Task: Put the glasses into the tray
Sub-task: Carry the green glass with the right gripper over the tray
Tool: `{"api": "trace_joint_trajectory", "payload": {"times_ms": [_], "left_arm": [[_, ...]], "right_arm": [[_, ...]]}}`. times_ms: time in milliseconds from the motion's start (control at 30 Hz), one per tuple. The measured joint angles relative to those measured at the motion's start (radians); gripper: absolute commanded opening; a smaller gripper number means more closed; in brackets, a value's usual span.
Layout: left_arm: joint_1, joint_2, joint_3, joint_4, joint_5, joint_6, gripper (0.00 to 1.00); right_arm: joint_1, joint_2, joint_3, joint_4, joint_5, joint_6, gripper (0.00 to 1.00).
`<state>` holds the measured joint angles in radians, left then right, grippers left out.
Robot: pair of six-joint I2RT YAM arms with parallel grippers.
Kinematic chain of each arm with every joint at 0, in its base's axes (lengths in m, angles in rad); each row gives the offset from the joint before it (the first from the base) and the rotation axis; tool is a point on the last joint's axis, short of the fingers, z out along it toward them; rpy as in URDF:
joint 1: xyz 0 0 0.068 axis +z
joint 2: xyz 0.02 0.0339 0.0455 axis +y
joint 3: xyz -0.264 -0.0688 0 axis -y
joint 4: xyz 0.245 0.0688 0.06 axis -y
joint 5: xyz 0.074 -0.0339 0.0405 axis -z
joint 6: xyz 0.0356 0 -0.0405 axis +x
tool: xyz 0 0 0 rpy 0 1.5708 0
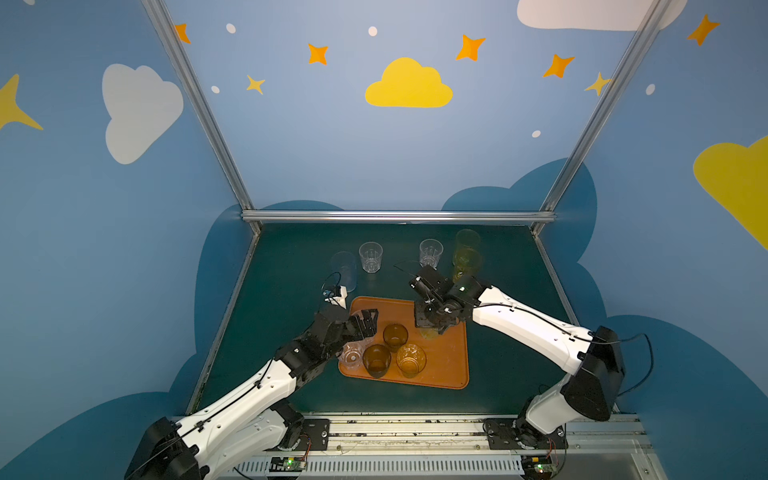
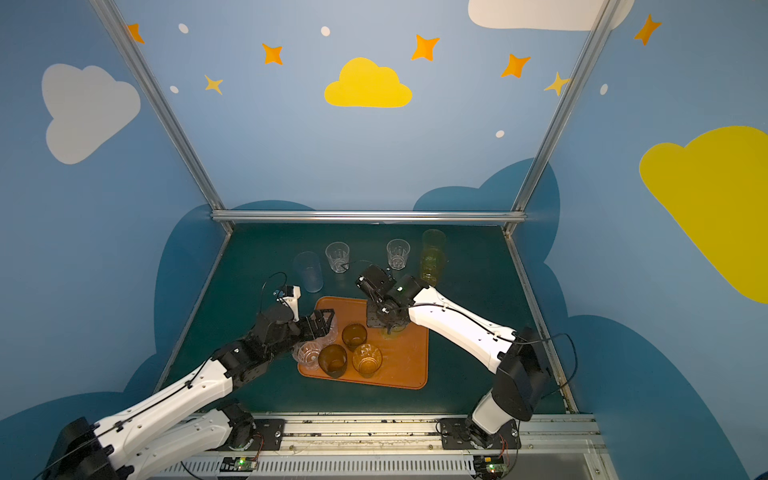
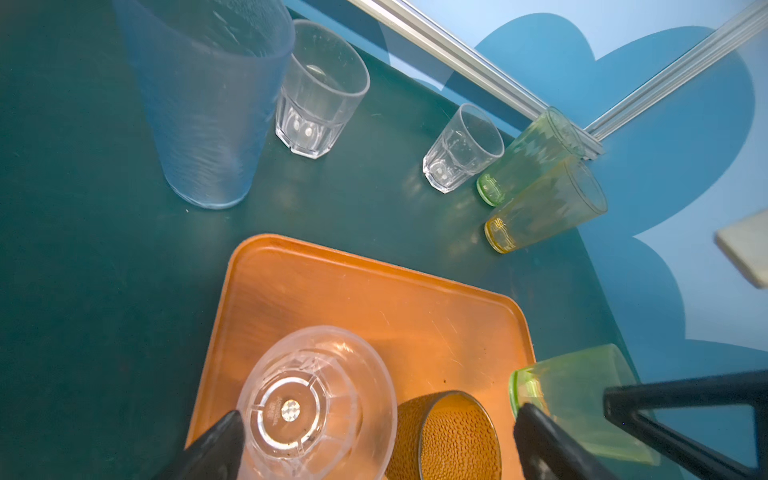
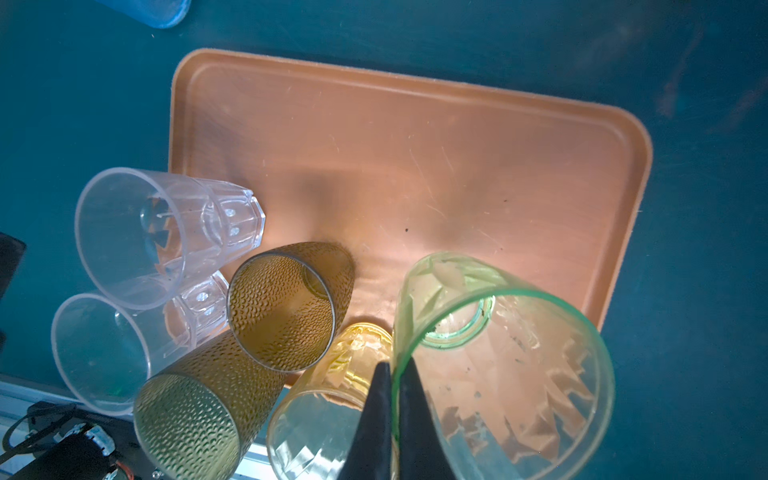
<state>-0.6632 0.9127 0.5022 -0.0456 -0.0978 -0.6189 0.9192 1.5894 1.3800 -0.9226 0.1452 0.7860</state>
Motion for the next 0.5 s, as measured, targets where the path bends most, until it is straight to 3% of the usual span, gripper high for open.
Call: {"api": "trace_joint_trajectory", "payload": {"times_ms": [500], "left_arm": [[0.0,0.009,-0.008,0.003,-0.014,-0.001,1.0]], "right_arm": [[0.013,0.129,0.0,0.033,-0.105,0.011,0.0]]}}
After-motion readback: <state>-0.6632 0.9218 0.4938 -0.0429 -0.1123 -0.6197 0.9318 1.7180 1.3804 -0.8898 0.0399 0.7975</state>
